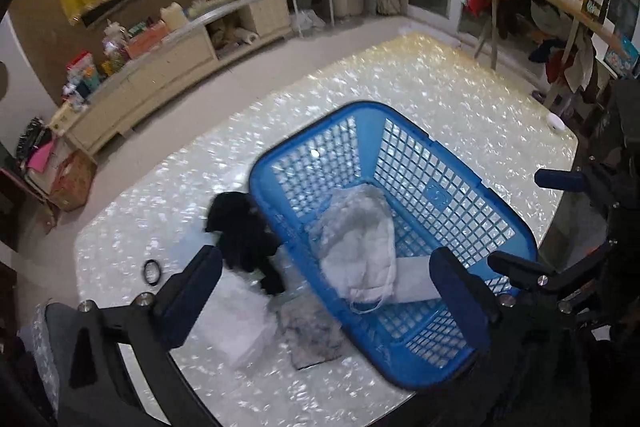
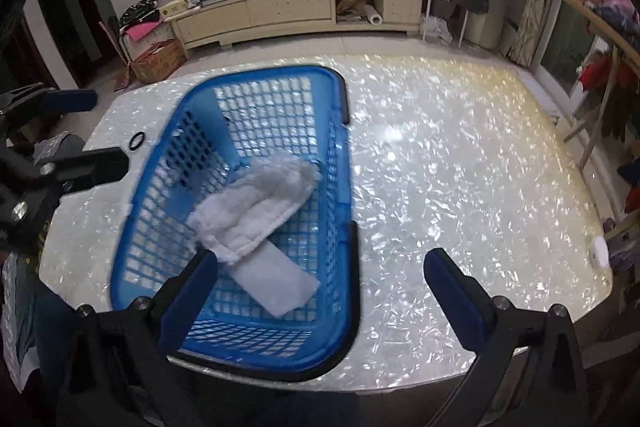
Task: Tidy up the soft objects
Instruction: 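Withdraw both tools from the basket back over the table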
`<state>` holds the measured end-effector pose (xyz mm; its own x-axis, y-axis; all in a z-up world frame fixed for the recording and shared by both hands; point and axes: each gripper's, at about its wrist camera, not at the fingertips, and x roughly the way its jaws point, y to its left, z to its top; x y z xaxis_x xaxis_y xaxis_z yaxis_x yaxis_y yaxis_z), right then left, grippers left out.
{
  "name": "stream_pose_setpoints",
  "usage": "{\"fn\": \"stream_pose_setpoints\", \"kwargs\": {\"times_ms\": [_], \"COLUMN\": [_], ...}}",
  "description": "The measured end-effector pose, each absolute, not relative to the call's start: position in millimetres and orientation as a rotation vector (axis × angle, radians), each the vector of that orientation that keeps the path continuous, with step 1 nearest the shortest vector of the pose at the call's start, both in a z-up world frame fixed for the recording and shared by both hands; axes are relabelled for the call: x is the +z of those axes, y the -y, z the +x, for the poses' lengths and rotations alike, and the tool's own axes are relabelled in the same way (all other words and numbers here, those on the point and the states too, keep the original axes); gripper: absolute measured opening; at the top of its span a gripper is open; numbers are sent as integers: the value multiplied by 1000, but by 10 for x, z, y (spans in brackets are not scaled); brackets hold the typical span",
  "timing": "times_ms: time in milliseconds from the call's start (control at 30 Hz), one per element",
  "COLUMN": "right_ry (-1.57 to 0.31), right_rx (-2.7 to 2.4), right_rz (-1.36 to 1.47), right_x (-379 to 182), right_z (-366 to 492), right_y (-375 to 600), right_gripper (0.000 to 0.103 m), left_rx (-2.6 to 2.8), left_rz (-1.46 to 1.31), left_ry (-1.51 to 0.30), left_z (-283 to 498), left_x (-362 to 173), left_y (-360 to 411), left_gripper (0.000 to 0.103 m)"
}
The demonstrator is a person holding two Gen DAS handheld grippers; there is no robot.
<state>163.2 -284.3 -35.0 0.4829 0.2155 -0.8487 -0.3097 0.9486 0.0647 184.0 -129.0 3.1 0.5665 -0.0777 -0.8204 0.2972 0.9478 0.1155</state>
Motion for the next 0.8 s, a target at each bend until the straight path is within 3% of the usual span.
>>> {"fn": "stream_pose_setpoints", "kwargs": {"times_ms": [333,800], "right_ry": [-962,-961], "right_rx": [395,537], "right_rz": [-162,-302], "right_x": [-46,-87], "right_z": [1430,1295], "right_y": [2358,1365], "right_gripper": [103,103], "left_rx": [-153,5], "left_rz": [246,123], "left_ry": [-877,-879], "left_z": [1227,582], "left_x": [329,255], "left_y": [799,-321], "left_gripper": [103,103]}}
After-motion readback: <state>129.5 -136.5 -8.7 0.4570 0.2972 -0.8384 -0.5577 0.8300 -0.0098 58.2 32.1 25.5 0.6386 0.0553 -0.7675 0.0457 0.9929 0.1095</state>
